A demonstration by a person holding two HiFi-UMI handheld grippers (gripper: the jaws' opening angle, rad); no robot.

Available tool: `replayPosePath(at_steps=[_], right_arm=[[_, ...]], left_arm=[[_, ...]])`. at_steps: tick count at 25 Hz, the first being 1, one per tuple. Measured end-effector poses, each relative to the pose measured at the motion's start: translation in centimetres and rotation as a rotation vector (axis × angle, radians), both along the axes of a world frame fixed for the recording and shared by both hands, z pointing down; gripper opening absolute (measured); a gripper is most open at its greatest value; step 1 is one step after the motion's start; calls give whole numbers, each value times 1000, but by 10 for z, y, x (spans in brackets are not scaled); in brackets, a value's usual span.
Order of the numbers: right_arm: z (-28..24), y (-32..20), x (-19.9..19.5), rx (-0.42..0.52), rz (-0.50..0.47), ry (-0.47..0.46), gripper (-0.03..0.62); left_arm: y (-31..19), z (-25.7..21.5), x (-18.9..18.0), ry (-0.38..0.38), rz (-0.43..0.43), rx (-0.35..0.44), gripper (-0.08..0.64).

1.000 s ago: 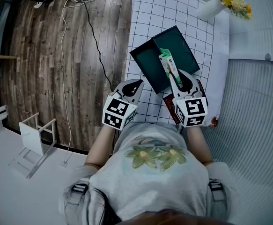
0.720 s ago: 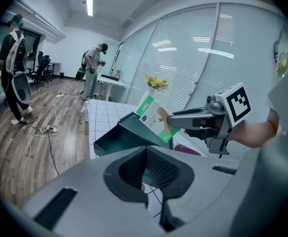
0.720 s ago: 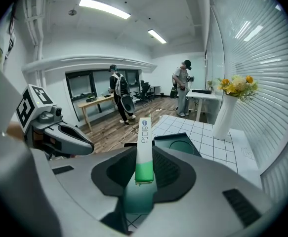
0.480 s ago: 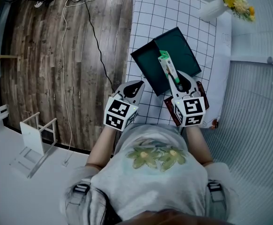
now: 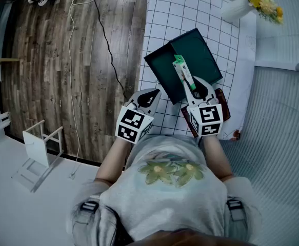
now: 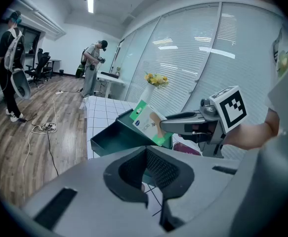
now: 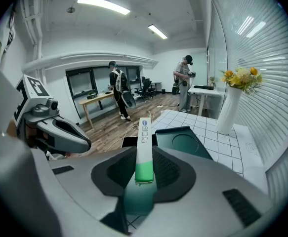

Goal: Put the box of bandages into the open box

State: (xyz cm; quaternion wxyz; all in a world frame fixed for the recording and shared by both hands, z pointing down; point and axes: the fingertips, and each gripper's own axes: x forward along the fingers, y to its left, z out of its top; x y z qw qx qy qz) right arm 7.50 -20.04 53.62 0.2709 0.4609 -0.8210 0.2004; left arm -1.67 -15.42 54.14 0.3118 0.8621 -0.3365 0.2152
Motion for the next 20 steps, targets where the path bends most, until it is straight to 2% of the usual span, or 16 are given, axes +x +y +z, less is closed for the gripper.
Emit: replayPosePath(at_steps=[20], right_arm=[[36,2,0,-53,-31,45,91]], left_arm=[[4,7,4,-10,-3,-24,5]])
